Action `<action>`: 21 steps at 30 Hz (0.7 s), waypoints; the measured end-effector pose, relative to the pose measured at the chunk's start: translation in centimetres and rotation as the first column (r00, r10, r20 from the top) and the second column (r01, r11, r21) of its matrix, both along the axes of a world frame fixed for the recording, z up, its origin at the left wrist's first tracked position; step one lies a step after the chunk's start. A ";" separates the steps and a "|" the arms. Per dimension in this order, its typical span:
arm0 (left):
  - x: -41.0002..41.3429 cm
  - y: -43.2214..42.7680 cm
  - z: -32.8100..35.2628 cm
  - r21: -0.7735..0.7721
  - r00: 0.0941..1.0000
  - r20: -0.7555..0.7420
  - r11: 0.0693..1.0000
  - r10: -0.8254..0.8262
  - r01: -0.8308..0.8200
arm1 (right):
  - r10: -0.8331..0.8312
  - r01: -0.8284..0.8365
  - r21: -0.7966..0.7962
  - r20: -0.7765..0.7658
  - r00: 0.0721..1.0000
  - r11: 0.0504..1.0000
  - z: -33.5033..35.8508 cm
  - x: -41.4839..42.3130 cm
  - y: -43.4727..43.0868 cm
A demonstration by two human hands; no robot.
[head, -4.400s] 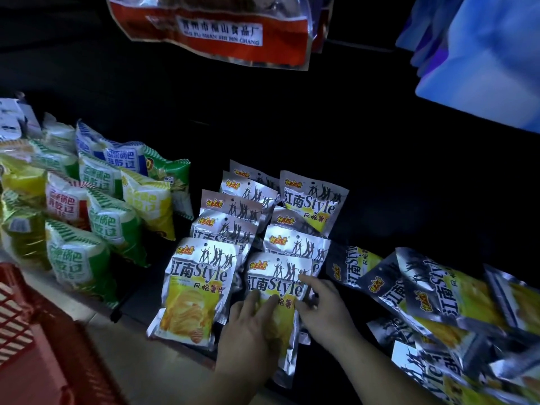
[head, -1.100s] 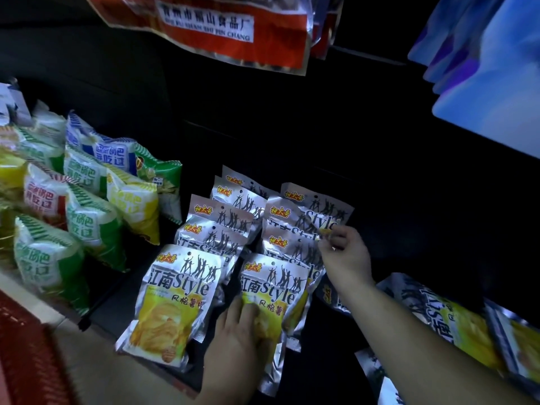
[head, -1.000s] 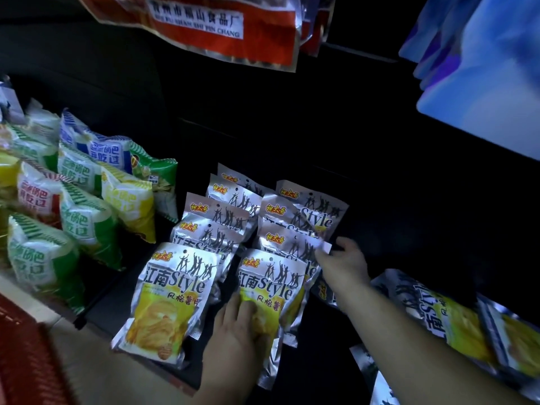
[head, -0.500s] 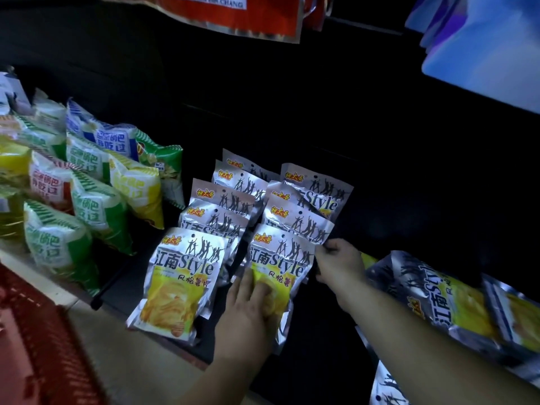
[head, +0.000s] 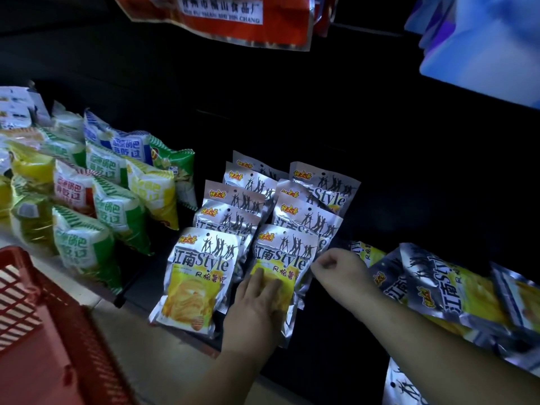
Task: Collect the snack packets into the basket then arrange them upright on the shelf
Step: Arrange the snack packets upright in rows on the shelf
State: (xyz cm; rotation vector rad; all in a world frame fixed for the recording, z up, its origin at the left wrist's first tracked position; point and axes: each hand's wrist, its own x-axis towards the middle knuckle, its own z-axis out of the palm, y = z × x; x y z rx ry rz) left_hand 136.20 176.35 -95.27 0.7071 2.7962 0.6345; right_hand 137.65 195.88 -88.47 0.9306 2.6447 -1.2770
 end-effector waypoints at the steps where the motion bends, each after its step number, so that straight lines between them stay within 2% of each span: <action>1: 0.0 -0.1 0.0 0.011 1.000 0.009 1.000 -0.014 0.014 | 0.009 -0.009 -0.002 -0.004 1.000 1.000 0.1 0.2 0.0; 4: 0.3 -0.5 -0.1 0.032 0.997 0.051 0.998 -0.061 0.059 | 0.016 -0.016 -0.027 -0.001 1.000 1.000 0.5 0.8 -0.1; 14: 0.2 -0.3 -1.3 0.035 0.993 0.024 0.993 -0.117 0.116 | 0.039 -0.036 -0.110 0.026 0.999 0.993 0.0 2.1 -0.2; 21: 0.5 -0.8 -0.7 0.073 0.997 0.014 0.995 -0.075 0.074 | 0.062 -0.060 -0.207 0.003 0.998 0.977 0.9 4.2 -0.2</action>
